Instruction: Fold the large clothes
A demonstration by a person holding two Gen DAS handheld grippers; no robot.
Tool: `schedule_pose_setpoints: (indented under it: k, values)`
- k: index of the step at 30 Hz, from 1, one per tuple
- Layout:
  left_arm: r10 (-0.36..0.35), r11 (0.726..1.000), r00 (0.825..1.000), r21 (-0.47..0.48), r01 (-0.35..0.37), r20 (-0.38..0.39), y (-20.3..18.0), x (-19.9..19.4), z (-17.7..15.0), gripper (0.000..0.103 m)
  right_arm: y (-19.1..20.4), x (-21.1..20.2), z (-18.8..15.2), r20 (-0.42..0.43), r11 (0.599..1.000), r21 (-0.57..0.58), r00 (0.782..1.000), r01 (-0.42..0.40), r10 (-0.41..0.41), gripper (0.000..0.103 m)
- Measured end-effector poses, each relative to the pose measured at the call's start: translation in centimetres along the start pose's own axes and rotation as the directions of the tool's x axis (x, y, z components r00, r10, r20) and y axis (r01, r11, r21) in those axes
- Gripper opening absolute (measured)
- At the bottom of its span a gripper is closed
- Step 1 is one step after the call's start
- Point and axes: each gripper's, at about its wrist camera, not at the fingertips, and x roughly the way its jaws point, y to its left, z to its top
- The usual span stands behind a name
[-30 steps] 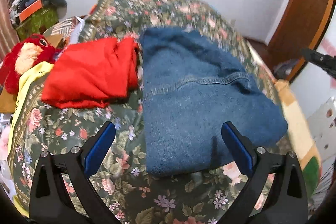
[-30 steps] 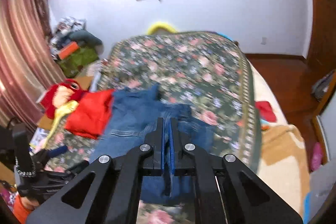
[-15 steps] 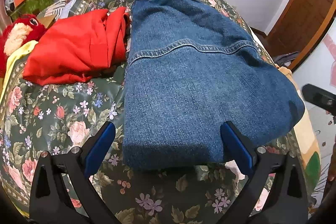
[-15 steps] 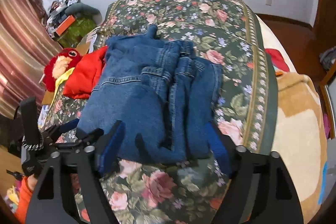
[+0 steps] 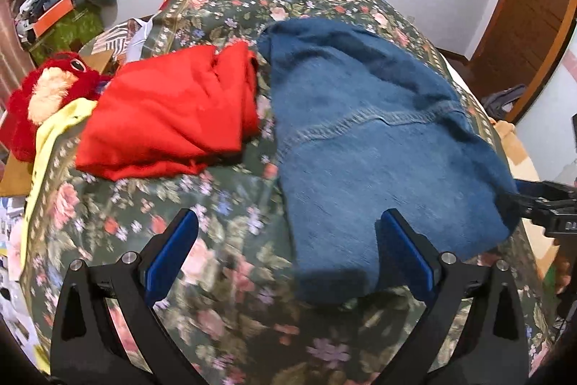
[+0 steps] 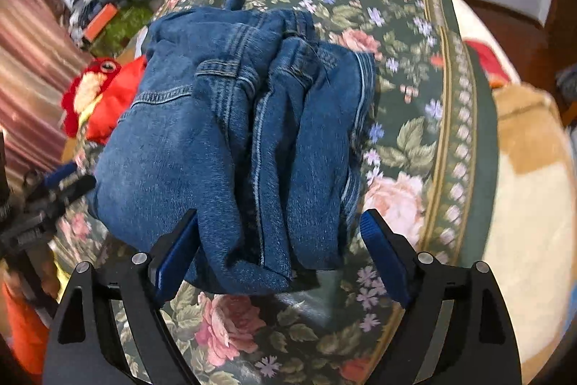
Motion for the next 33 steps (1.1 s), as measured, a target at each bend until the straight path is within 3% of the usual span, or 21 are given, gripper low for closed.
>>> schedule_pose_setpoints:
  k: [3, 6, 10, 13, 15, 21, 23, 27, 30, 32, 33]
  values:
    - [-0.03, 0.999, 0.999, 0.017, 0.03, -0.023, 0.9, 0.7, 1.1, 0.101, 0.7, -1.0, 1.2, 0.022, 1.0, -0.011, 1.0, 0.022, -0.022, 0.087]
    - [-0.094, 0.996, 0.995, -0.002, 0.094, -0.046, 1.6, 1.6, 2.2, 0.102, 1.0, -1.2, 2.7, 0.034, 0.999, -0.001, 0.999, -0.038, 0.038, 0.089]
    - [-0.211, 0.976, 0.971, -0.073, 0.204, -0.111, 2.5, 4.0, 3.2, 0.101, 0.4, 0.6, 3.8, -0.001, 0.994, 0.06, 0.996, -0.088, 0.088, 0.097]
    - [-0.306, 0.949, 0.938, -0.127, 0.288, -0.162, 2.7, 6.2, 3.4, 0.102, -1.0, 3.1, 3.9, -0.072, 0.989, 0.119, 0.993, -0.089, 0.098, 0.097]
    - [-0.387, 0.916, 0.904, -0.188, 0.355, -0.179, 3.2, 7.6, 3.4, 0.102, -2.2, 4.4, 3.6, -0.101, 0.98, 0.156, 0.985, -0.124, 0.141, 0.103]
    - [-0.578, 0.798, 0.789, -0.347, 0.493, -0.208, 4.0, 11.5, 3.4, 0.102, -4.0, 6.1, 3.4, -0.131, 0.946, 0.209, 0.951, -0.248, 0.279, 0.103]
    - [-0.603, 0.781, 0.768, -0.359, 0.511, -0.217, 3.4, 12.4, 3.6, 0.102, -3.8, 6.2, 3.7, -0.143, 0.948, 0.203, 0.95, -0.247, 0.278, 0.103]
    - [-0.595, 0.79, 0.775, -0.338, 0.512, -0.215, 2.4, 12.9, 4.6, 0.101, -3.6, 6.7, 4.3, -0.145, 0.942, 0.224, 0.947, -0.25, 0.286, 0.103]
    - [-0.602, 0.787, 0.767, -0.328, 0.522, -0.224, 1.5, 12.9, 4.8, 0.092, -3.4, 6.5, 4.3, -0.135, 0.942, 0.23, 0.951, -0.243, 0.278, 0.103]
    - [-0.587, 0.798, 0.778, -0.319, 0.511, -0.223, 1.2, 12.5, 4.9, 0.09, -3.2, 6.2, 4.3, -0.122, 0.947, 0.215, 0.956, -0.238, 0.268, 0.098]
    - [-0.583, 0.802, 0.782, -0.312, 0.51, -0.219, 1.1, 12.3, 4.9, 0.087, -3.0, 6.0, 4.3, -0.115, 0.949, 0.206, 0.958, -0.238, 0.265, 0.09]
